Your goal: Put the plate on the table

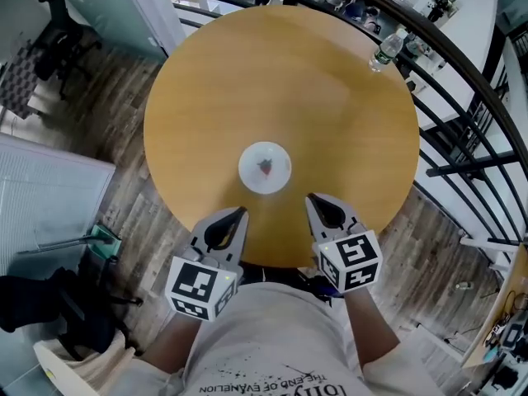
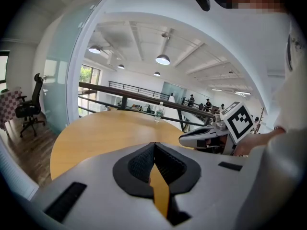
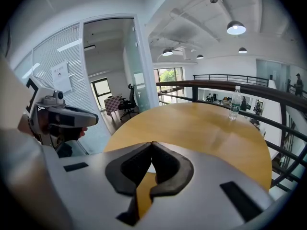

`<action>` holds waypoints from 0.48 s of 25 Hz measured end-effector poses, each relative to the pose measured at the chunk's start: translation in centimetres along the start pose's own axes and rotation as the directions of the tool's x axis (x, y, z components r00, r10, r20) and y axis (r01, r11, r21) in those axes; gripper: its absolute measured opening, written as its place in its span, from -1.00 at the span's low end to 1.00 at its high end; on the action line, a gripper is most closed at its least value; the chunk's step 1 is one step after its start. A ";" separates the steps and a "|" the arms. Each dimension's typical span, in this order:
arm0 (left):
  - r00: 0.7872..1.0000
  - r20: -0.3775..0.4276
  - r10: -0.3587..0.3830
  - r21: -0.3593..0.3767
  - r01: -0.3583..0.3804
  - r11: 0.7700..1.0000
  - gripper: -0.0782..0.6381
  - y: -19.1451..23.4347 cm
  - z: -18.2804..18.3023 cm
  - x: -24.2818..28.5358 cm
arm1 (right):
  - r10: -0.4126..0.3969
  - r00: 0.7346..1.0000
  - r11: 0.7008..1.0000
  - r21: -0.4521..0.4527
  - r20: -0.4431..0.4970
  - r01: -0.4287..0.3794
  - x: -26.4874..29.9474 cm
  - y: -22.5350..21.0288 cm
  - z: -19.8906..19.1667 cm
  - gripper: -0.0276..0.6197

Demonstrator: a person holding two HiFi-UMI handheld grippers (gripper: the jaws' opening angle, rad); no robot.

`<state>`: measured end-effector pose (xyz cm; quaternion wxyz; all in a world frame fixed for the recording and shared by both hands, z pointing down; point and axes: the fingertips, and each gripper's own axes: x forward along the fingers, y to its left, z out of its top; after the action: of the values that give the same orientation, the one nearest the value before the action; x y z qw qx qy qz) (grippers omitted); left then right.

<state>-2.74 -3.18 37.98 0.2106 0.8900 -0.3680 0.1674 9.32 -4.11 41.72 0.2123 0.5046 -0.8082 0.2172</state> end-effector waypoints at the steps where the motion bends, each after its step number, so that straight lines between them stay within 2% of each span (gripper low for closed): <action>1: 1.000 -0.001 -0.003 0.006 0.003 1.000 -0.72 -0.1 0.0 0.0 | -0.004 1.000 1.000 0.004 0.003 0.004 -0.2 -0.2 0.0 -0.84; 5: 1.000 -0.002 -0.010 0.027 0.010 1.000 -0.72 -0.5 0.1 -0.1 | -0.022 1.000 1.000 0.019 0.022 0.021 -1.0 -0.8 0.3 -0.84; 12: 1.000 0.020 0.005 0.022 -0.006 1.000 -0.72 -0.3 0.8 -1.0 | -0.045 0.998 0.998 0.042 0.038 0.043 -1.6 -1.5 0.6 -0.84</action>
<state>-3.12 -2.82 36.76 0.1965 0.8930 -0.3707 0.1631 11.29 -3.90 40.50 0.1907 0.5306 -0.7963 0.2190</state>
